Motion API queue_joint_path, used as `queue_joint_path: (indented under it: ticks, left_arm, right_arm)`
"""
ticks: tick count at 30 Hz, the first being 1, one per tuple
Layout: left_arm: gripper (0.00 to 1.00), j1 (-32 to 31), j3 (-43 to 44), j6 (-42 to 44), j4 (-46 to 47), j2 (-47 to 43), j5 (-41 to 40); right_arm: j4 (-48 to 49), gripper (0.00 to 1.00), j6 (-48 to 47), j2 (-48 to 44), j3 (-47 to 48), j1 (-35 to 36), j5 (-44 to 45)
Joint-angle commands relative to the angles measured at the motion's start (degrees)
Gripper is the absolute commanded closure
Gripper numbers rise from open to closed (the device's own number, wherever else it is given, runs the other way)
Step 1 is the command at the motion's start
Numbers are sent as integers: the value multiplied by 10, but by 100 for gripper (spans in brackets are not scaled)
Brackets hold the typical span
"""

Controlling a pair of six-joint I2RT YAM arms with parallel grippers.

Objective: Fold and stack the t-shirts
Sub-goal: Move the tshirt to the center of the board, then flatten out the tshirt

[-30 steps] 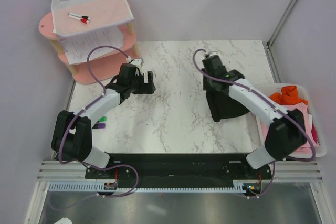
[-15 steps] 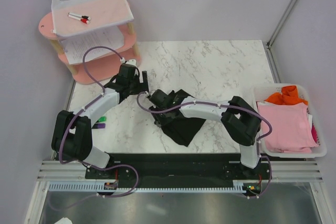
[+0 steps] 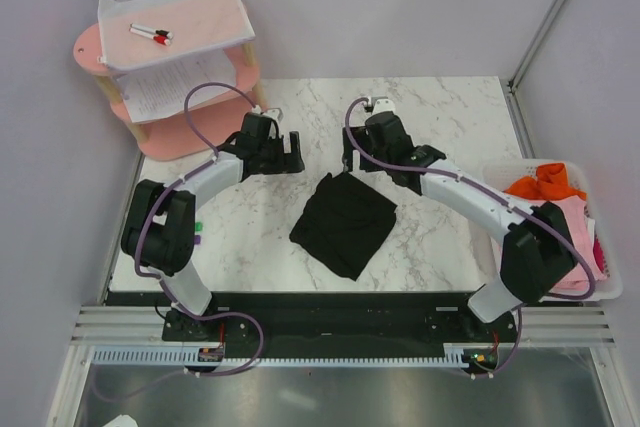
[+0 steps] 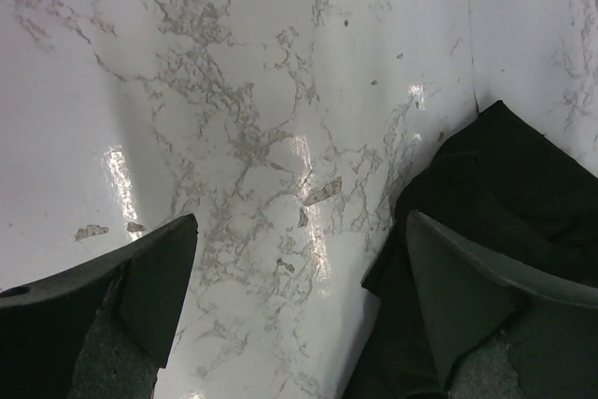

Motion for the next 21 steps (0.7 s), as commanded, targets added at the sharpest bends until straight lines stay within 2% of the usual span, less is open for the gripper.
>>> queue_joint_path:
  ticks: [1, 3, 4, 5, 8, 16, 18, 21]
  left_arm:
    - [0, -2, 20, 11, 15, -5, 31]
    - [0, -2, 15, 13, 12, -10, 27]
    - [0, -2, 8, 13, 10, -15, 26]
    - [0, -3, 5, 13, 10, -19, 20]
    - [0, -2, -4, 15, 3, -24, 13]
    - [0, -2, -12, 17, -8, -24, -2]
    - [0, -2, -12, 18, -10, -25, -5]
    - [0, -2, -14, 18, -14, -31, -13]
  right_arm:
    - [-10, 4, -9, 93, 3, -17, 8]
    - [-4, 9, -17, 121, 25, -25, 9]
    - [6, 15, -20, 148, 31, -30, 7]
    - [11, 28, -21, 158, 35, -39, -7]
    - [29, 31, -20, 194, 54, -54, -35]
    - [40, 28, -9, 248, 76, -61, -74]
    - [37, 35, -6, 264, 81, -61, -82]
    - [21, 39, -7, 282, 97, -61, -110]
